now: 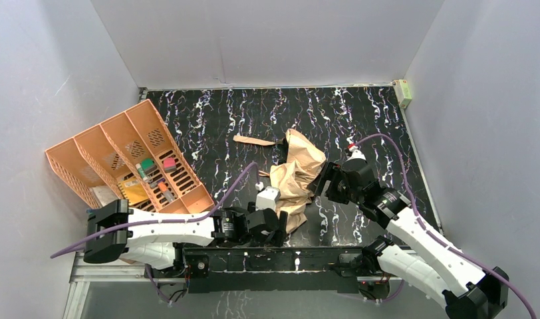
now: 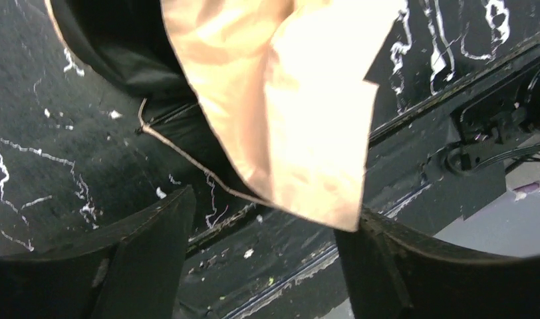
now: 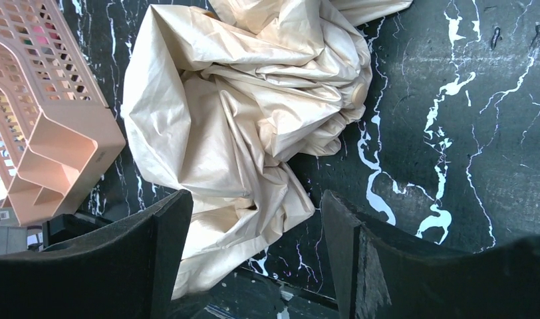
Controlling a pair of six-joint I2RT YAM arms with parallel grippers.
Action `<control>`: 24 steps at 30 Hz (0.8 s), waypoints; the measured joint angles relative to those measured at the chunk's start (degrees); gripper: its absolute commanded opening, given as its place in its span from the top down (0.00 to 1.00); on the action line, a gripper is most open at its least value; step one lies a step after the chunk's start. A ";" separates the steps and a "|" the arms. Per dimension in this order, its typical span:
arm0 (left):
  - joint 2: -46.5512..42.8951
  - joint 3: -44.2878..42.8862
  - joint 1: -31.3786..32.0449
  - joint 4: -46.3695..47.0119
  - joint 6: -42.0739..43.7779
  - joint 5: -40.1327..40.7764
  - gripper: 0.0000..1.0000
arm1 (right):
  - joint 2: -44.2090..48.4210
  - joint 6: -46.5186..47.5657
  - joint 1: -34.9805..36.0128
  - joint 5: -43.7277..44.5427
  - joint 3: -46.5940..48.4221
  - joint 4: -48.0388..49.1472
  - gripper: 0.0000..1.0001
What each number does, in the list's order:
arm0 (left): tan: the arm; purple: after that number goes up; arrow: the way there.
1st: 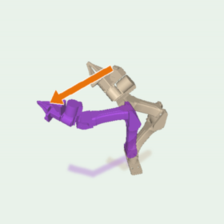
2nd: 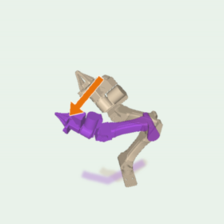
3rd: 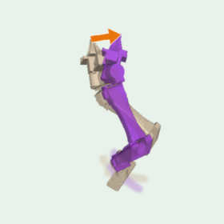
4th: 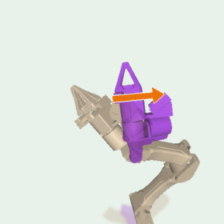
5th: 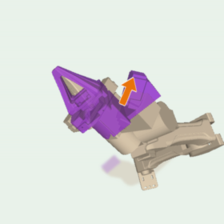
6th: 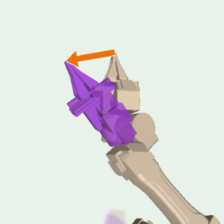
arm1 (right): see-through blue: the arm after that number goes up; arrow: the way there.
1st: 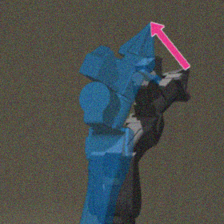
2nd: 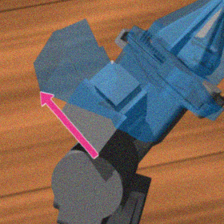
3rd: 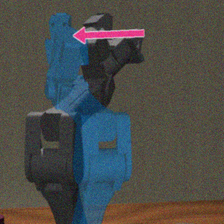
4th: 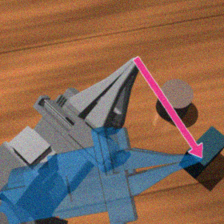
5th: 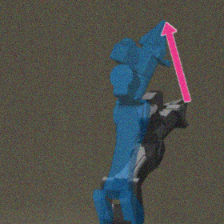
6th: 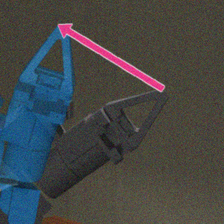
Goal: Put away the umbrella
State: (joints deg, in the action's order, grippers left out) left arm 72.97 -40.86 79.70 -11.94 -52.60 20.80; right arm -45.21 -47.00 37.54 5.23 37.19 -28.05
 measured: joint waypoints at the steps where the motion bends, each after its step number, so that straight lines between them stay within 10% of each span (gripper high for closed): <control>1: 0.48 -0.48 -0.04 0.11 0.15 0.37 0.36 | 0.42 -0.09 -0.02 0.02 -0.13 0.04 0.21; 13: 3.67 -4.26 -0.02 5.27 4.48 0.81 0.99 | 1.77 -0.92 -0.02 0.42 -0.68 0.04 0.21; 24: 4.42 -17.40 -13.73 1.90 12.76 -5.09 1.00 | 3.41 0.04 -0.02 0.92 -1.22 -0.02 0.18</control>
State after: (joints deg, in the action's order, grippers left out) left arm 77.38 -58.26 65.98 -10.04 -39.83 15.70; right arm -41.80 -46.96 37.52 6.15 35.97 -28.08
